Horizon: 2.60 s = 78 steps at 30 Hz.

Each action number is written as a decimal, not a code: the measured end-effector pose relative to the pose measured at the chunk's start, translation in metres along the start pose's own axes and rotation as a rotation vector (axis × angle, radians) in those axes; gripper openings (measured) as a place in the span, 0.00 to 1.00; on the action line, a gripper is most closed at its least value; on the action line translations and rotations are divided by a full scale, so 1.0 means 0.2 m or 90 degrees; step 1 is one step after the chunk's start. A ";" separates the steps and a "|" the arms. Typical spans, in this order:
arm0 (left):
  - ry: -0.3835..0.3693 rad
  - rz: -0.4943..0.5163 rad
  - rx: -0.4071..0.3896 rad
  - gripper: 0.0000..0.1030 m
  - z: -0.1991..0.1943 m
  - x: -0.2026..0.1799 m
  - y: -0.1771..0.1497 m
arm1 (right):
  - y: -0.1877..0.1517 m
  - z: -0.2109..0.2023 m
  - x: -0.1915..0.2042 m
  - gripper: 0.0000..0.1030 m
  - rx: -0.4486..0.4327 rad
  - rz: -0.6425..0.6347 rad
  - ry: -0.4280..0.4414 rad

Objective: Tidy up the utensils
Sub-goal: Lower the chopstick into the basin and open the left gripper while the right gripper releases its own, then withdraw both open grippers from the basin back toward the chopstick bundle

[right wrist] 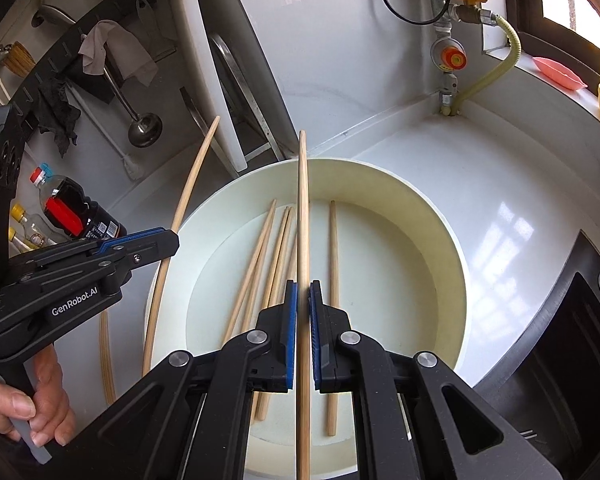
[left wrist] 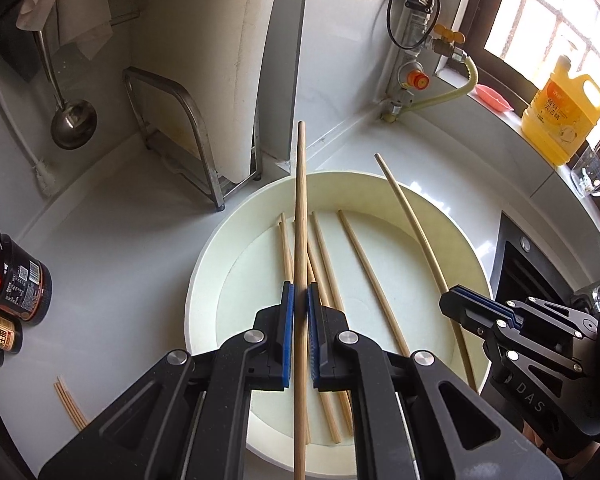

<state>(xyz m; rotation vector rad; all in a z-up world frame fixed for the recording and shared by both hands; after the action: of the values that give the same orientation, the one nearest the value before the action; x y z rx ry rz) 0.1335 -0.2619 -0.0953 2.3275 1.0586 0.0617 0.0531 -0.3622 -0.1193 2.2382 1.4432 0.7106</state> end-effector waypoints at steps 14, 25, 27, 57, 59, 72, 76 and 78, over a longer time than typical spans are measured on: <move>0.045 0.013 0.038 0.48 0.10 -0.01 -0.01 | -0.02 0.06 -0.05 0.17 0.016 0.009 -0.018; 0.068 -0.008 0.013 0.66 -0.04 0.06 -0.07 | -0.12 0.00 -0.04 0.21 0.028 0.015 -0.008; 0.069 -0.013 0.011 0.68 -0.06 0.07 -0.10 | -0.13 -0.01 -0.04 0.21 0.028 0.014 -0.008; 0.112 -0.087 -0.041 0.74 -0.53 0.34 -0.47 | -0.26 -0.20 0.41 0.35 0.008 -0.071 0.050; 0.118 -0.094 -0.046 0.74 -0.57 0.37 -0.50 | -0.27 -0.20 0.46 0.35 0.009 -0.084 0.056; 0.149 -0.170 -0.056 0.77 -0.74 0.64 -0.75 | -0.39 -0.18 0.78 0.38 0.031 -0.151 0.083; 0.158 -0.196 -0.058 0.77 -0.78 0.72 -0.84 | -0.45 -0.16 0.87 0.38 0.045 -0.171 0.092; 0.163 -0.210 -0.058 0.77 -0.80 0.76 -0.89 | -0.49 -0.14 0.92 0.38 0.056 -0.184 0.098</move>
<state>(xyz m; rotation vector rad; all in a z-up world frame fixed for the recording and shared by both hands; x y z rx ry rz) 0.0749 0.0144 -0.0835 2.0724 1.5216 0.2799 0.0299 -0.1529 -0.1141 2.0116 1.8580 0.7485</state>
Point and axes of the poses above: each gripper's, at about its wrist camera, not at the fingertips, and z roughly the way its jaws point, x to its left, y to its top, the point moved 8 cm from there along z, roughly the way its jaws point, and after that the axes turned 7 degrees about -y, right-handed, at the moved point
